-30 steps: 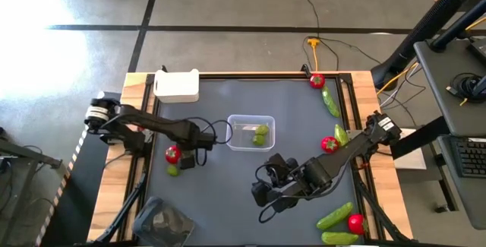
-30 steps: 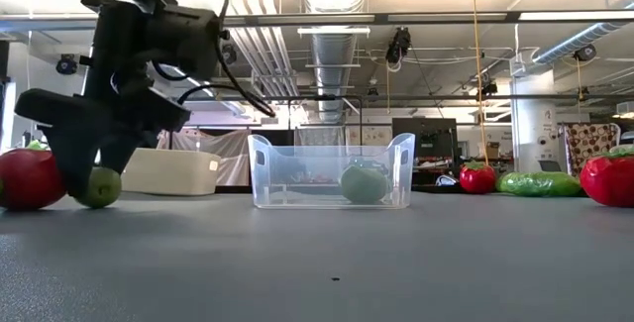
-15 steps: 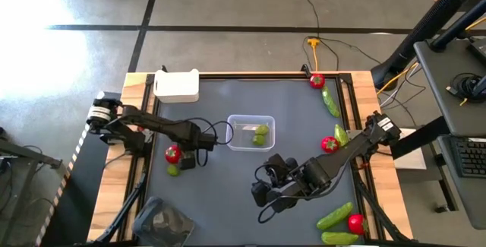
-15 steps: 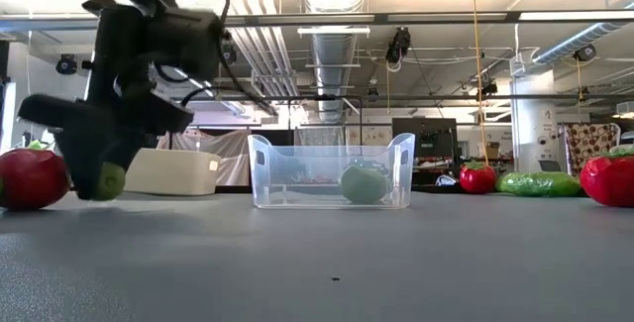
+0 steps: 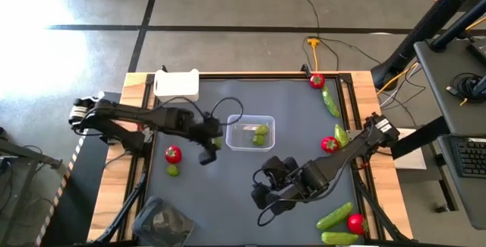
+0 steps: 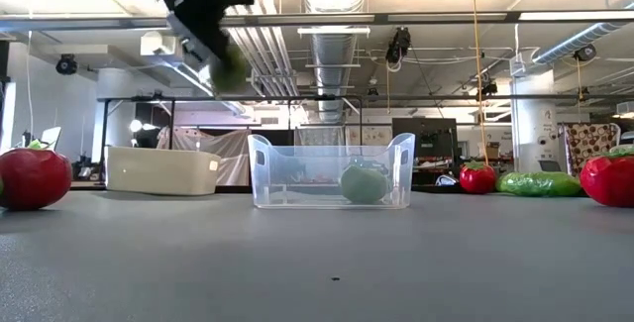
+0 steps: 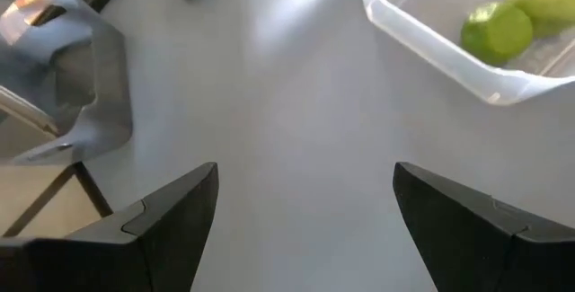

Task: Sort produce into baskets
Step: Put the top lemon into the transparent bin, then put the lemon into the transparent bin

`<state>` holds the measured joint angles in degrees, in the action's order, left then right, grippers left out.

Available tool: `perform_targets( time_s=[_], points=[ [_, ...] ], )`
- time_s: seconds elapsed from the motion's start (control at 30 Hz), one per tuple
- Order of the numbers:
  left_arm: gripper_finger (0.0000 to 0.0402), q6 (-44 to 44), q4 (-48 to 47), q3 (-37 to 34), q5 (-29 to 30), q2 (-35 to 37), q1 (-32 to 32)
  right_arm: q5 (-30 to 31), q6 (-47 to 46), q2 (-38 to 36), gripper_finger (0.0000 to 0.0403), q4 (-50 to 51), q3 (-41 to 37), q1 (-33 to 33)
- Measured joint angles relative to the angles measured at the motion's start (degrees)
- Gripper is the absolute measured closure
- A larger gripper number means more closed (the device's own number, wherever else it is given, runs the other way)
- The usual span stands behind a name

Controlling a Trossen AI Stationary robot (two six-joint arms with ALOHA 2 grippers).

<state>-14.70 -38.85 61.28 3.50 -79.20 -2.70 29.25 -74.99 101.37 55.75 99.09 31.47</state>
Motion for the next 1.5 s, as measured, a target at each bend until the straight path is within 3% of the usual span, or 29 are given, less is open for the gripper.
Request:
perform_targets(
  time_s=[0.1, 0.4, 0.6, 0.7, 0.9, 1.1, 1.27, 1.5],
  points=[
    [0.0188, 0.3, 3.6, 3.1, -0.1, -3.3, 0.7, 1.3, 0.7, -1.5, 0.0078, 0.0, 0.0, 1.4],
    [0.0188, 4.6, 2.5, 14.8, 0.3, -21.0, 5.8, 4.9, -1.5, -4.8, 0.0078, 1.4, 0.6, 9.2],
    [0.0184, 3.5, 1.9, 18.1, 1.5, -28.9, 8.8, 9.8, -5.2, -5.0, 0.0078, 1.4, 0.6, 15.6],
    [0.0184, 3.5, 1.9, 19.5, 5.0, -31.8, 9.9, 9.8, -7.1, -5.0, 0.0078, 1.4, 0.6, 17.8],
    [0.0183, 1.6, 1.6, 23.3, 5.1, -38.0, 11.8, 9.8, -7.5, -5.0, 0.0078, 1.5, 0.6, 19.6],
    [0.0166, 0.3, 0.4, 27.3, 5.6, -41.3, 11.8, 9.9, -6.9, -5.0, 0.0078, 1.7, 0.6, 19.5],
    [0.0117, 2.1, -2.0, 29.7, 6.0, -41.8, 11.8, 10.1, -7.9, -5.0, 0.0078, 3.3, 0.6, 19.1],
    [0.0080, 7.8, -8.5, 32.5, 6.1, -34.3, 11.4, 15.0, -5.9, -5.0, 0.0078, 3.9, 0.6, 16.3]
  ],
)
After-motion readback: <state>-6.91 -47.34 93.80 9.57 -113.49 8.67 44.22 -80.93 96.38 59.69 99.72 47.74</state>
